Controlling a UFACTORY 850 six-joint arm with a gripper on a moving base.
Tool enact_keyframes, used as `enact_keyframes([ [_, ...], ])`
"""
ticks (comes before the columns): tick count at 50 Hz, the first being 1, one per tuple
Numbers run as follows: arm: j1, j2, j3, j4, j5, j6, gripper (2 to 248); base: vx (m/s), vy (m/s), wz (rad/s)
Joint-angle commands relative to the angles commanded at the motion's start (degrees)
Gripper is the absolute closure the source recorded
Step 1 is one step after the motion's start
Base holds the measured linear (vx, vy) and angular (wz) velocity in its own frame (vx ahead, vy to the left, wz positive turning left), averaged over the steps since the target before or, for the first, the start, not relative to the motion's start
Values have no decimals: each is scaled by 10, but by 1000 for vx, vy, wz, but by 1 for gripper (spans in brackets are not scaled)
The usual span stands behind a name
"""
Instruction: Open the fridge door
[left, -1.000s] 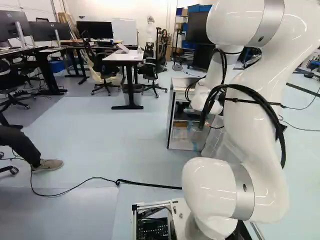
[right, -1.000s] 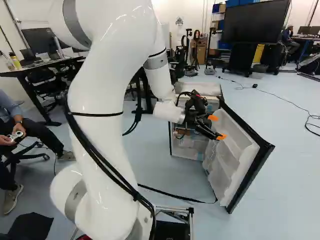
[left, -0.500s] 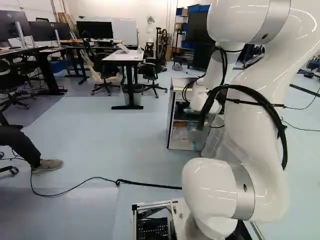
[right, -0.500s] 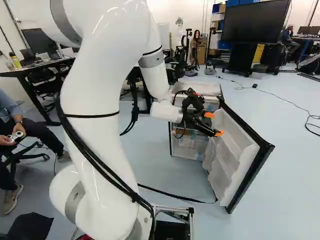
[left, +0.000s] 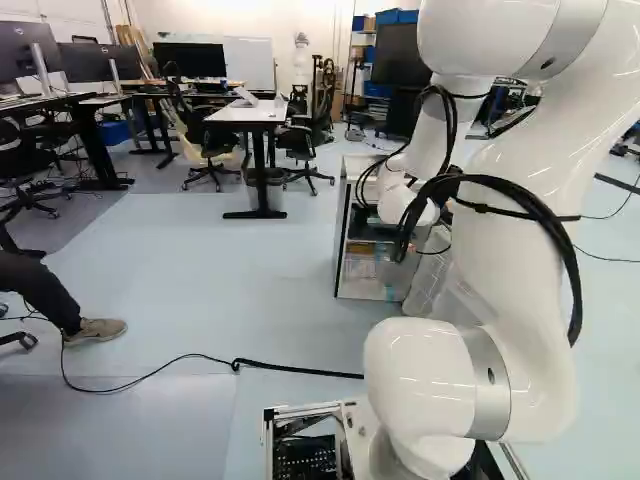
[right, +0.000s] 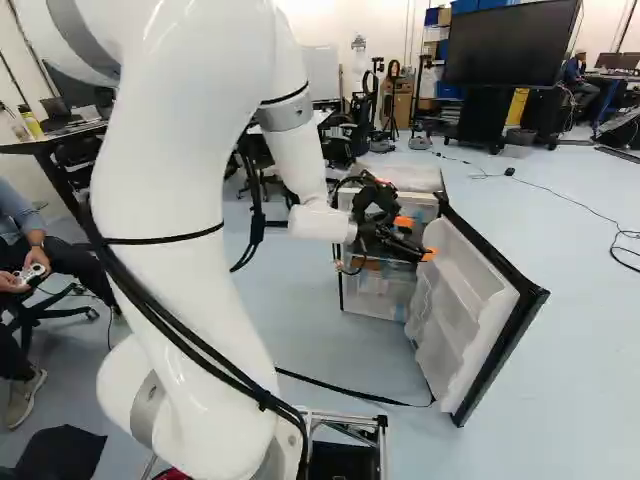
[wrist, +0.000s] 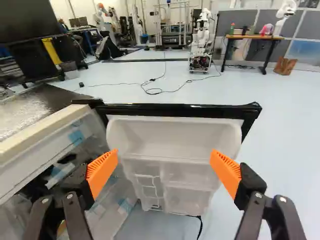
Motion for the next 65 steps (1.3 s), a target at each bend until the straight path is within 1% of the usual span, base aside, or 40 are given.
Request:
enact_keyframes([
  [10,12,27,24,-48,-10,10,3,0,0,0],
  [21,27,60,54,-109,-22,22,3,0,0,0],
  [48,71,157,141,-285,-57,57,3,0,0,0],
  [61,90,199,179,-362,-72,73,3,0,0,0],
  [65,95,209,188,-380,-76,77,3,0,0,0],
])
